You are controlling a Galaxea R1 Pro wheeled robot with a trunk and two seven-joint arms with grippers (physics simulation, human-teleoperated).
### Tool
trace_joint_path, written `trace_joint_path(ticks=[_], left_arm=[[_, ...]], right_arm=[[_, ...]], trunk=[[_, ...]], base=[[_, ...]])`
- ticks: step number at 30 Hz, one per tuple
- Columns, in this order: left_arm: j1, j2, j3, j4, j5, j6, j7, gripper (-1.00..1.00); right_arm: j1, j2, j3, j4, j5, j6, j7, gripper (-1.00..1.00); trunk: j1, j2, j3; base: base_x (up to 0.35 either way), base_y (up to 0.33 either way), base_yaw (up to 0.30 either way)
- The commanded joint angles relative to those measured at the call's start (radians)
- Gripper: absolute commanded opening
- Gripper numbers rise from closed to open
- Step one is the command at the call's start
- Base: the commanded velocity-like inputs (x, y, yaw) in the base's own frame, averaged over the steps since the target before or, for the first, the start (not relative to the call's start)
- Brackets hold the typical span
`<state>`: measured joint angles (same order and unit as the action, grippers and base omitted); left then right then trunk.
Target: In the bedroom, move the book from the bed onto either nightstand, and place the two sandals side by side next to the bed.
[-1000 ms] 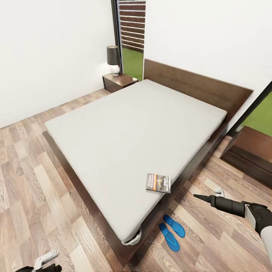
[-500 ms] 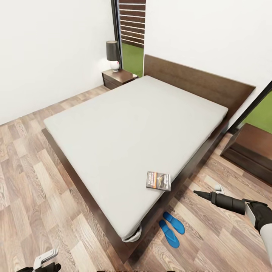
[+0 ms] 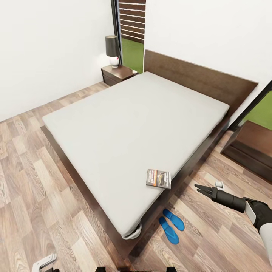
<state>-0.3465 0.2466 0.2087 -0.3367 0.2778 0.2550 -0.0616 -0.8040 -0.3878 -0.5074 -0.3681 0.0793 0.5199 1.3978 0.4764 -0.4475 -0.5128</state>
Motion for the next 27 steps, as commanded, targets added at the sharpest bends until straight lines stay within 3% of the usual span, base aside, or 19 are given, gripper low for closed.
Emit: trace_joint_path(ticks=[1, 10, 27], left_arm=[[0.0, -0.001, 0.007, 0.006, 0.005, -0.001, -0.004, 1.0], [0.0, -0.002, 0.007, 0.031, 0.006, -0.037, -0.004, 1.0], [0.0, -0.029, 0.008, 0.037, 0.006, -0.125, -0.004, 1.0]], right_arm=[[-0.001, 0.002, -0.007, 0.0, 0.006, 0.011, 0.005, 1.0], [-0.001, 0.015, -0.003, -0.001, -0.001, 0.01, 0.006, 1.0], [-0.002, 0.023, 0.005, -0.002, 0.001, 0.013, 0.007, 1.0]], trunk=[[0.0, -0.002, -0.003], [0.0, -0.002, -0.018], [0.0, -0.002, -0.045]], base=[[0.0, 0.0, 0.0], [0.0, 0.0, 0.0], [0.0, 0.0, 0.0]])
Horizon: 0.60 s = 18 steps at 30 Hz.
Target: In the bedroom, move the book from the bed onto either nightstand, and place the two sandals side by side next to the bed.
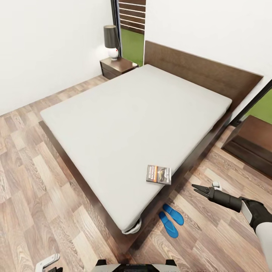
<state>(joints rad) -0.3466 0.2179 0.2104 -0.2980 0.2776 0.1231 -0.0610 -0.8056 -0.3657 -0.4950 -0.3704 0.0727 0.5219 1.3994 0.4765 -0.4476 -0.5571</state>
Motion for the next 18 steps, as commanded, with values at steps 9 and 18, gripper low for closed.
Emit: trace_joint_path(ticks=[9, 18], left_arm=[[0.0, -0.003, 0.006, -0.001, 0.006, -0.002, -0.005, 1.0], [0.001, -0.003, 0.006, -0.001, 0.006, -0.004, -0.005, 1.0]], right_arm=[[-0.001, 0.01, -0.009, 0.001, 0.005, 0.01, 0.004, 1.0], [-0.001, 0.034, -0.011, 0.0, 0.002, 0.003, -0.089, 1.0]], trunk=[[0.0, -0.001, -0.016], [0.0, -0.001, -0.031]], base=[[0.0, 0.0, 0.0], [0.0, 0.0, 0.0]])
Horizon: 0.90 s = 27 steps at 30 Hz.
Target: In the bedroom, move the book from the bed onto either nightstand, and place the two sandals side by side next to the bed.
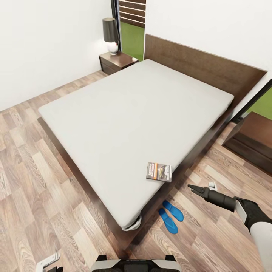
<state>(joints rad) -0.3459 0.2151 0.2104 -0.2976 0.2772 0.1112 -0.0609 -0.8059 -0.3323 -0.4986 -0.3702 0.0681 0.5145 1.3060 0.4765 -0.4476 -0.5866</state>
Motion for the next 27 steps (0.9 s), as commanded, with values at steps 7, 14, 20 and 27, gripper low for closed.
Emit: trace_joint_path(ticks=[7, 14, 20, 27], left_arm=[[0.002, 0.0, 0.006, -0.002, 0.007, 0.006, -0.005, 1.0], [0.003, 0.0, 0.006, -0.002, 0.007, 0.006, -0.005, 1.0], [0.003, 0.0, 0.006, -0.002, 0.006, 0.005, -0.005, 1.0], [0.004, 0.0, 0.006, -0.002, 0.005, 0.005, -0.005, 1.0]], right_arm=[[-0.001, 0.027, -0.011, -0.001, 0.006, 0.008, -0.071, 1.0], [-0.005, 0.04, -0.01, -0.002, 0.006, 0.008, -0.095, 1.0], [-0.012, 0.039, -0.007, -0.003, 0.006, 0.008, -0.094, 1.0], [-0.017, 0.034, -0.006, -0.024, 0.006, 0.009, -0.089, 1.0]], trunk=[[0.0, -0.001, -0.013], [0.0, -0.001, -0.024], [0.0, -0.001, -0.034], [0.0, -0.001, -0.045]], base=[[0.0, 0.0, 0.0], [0.0, 0.0, 0.0], [0.0, 0.0, 0.0], [0.0, 0.0, 0.0]])
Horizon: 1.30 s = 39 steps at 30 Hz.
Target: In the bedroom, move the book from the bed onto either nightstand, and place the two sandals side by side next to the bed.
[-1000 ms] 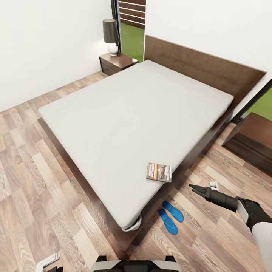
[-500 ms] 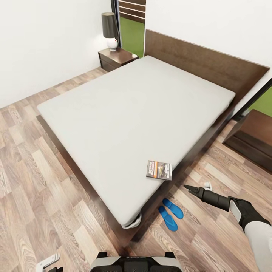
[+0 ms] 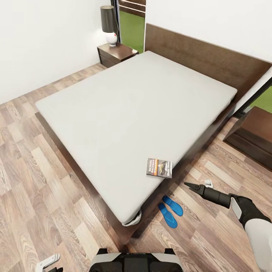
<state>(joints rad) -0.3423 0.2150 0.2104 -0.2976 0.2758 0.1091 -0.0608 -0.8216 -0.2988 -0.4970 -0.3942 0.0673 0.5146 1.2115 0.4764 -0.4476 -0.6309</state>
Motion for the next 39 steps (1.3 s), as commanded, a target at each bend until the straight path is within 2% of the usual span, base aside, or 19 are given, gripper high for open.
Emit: trace_joint_path(ticks=[1, 12, 17, 23, 30, 39], left_arm=[[0.0, 0.0, 0.006, -0.002, 0.007, 0.007, -0.005, 1.0], [-0.001, 0.0, 0.006, -0.003, 0.007, 0.008, -0.005, 1.0], [0.0, -0.002, 0.006, -0.003, 0.006, 0.008, -0.005, 1.0], [0.0, -0.004, 0.006, -0.002, 0.006, 0.009, -0.005, 1.0], [0.0, -0.006, 0.006, -0.002, 0.007, 0.009, -0.005, 1.0], [-0.001, -0.023, 0.005, -0.003, 0.007, 0.009, -0.005, 1.0]], right_arm=[[-0.001, 0.001, -0.008, 0.0, 0.007, 0.009, 0.005, 1.0], [-0.002, -0.009, -0.008, -0.025, 0.008, 0.013, 0.02, 1.0], [-0.002, -0.018, -0.008, -0.034, 0.01, 0.016, 0.074, 1.0], [-0.002, -0.03, -0.008, -0.037, 0.011, 0.018, 0.104, 1.0], [-0.002, -0.04, -0.008, -0.038, 0.01, 0.019, 0.115, 1.0], [-0.002, -0.054, -0.008, -0.038, 0.01, 0.018, 0.119, 1.0]], trunk=[[0.0, -0.001, -0.003], [0.0, -0.001, -0.021], [0.0, -0.001, -0.029], [0.0, -0.001, -0.039], [0.0, -0.001, -0.05], [0.0, -0.001, -0.065]], base=[[0.0, 0.0, 0.0], [0.0, 0.0, 0.0], [0.0, 0.0, 0.0], [0.0, 0.0, 0.0], [0.0, 0.0, 0.0], [0.0, 0.0, 0.0]])
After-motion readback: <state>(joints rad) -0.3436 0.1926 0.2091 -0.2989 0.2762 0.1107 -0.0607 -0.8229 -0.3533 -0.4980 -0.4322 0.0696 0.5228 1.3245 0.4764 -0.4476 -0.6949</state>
